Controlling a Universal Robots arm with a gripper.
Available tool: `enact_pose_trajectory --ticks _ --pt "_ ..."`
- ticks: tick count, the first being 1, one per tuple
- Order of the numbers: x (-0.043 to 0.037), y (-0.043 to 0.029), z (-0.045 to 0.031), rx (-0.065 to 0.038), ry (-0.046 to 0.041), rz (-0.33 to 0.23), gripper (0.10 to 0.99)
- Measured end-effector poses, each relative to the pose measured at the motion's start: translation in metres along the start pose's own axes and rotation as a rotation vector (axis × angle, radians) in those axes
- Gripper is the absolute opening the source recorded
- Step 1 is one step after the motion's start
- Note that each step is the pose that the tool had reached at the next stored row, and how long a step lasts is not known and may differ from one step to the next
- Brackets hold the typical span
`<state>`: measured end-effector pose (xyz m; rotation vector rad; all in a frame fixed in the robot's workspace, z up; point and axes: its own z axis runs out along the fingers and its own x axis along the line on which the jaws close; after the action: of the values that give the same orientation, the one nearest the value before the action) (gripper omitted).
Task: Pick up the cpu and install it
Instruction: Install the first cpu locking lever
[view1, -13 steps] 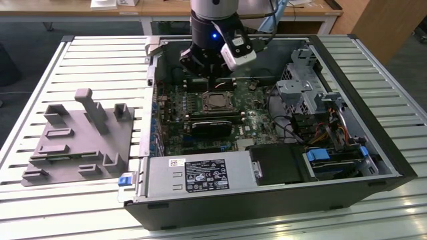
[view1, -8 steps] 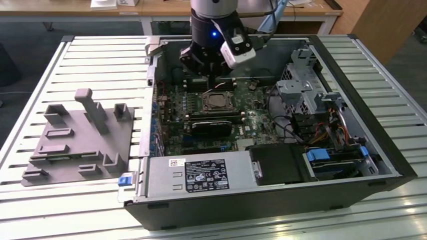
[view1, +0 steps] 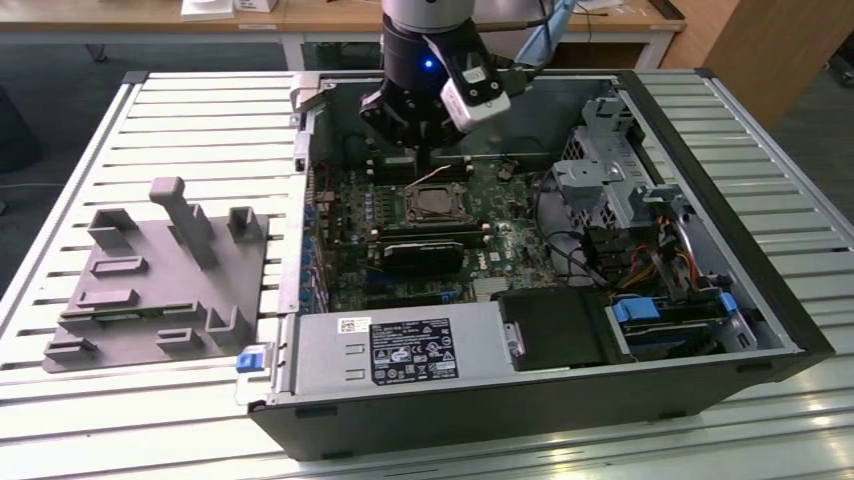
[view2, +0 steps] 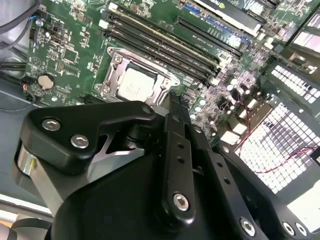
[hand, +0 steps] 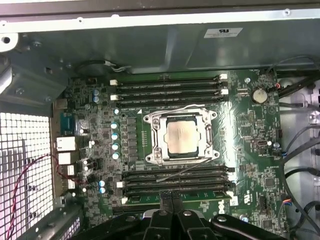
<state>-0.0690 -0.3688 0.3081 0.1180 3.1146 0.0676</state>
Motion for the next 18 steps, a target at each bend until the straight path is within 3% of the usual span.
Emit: enact_pose_trajectory --ticks 18 --pt "-0.0065 0.0131 0.0061 0.000 0.0005 0.000 0.106"
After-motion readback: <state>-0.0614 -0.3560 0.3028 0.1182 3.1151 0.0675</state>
